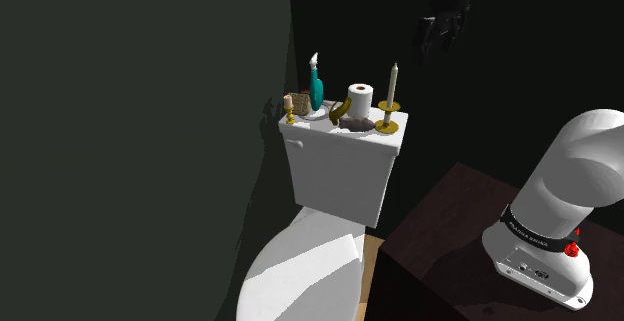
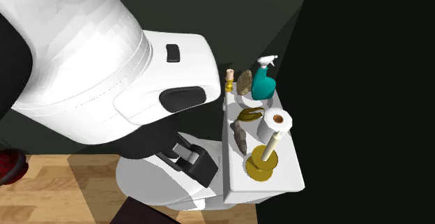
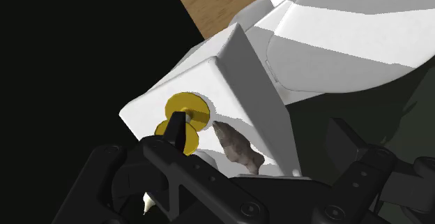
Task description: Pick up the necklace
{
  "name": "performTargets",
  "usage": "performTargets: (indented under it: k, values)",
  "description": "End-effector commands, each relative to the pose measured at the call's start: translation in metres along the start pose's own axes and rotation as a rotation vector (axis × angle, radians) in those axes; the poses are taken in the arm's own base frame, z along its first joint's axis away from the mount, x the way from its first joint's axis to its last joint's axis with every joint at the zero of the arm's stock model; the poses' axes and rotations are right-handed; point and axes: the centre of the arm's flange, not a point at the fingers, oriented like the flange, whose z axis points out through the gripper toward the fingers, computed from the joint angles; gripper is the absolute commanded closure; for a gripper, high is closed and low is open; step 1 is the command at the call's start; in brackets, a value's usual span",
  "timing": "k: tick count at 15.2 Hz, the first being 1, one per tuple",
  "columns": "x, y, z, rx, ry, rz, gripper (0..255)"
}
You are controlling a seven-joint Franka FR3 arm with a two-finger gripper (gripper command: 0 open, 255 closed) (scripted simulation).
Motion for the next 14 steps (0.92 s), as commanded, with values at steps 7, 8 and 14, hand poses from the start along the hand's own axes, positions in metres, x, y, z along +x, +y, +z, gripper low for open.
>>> performTargets:
  k: [7,8,14]
  values:
    - [0.07,-0.011,0.046,0.039,-0.052,0.09,0]
    - [0.082,-0.012,0.054,0.046,-0.061,0.105,0]
    - [0.149,-0.018,0.104,0.085,-0.113,0.194,0]
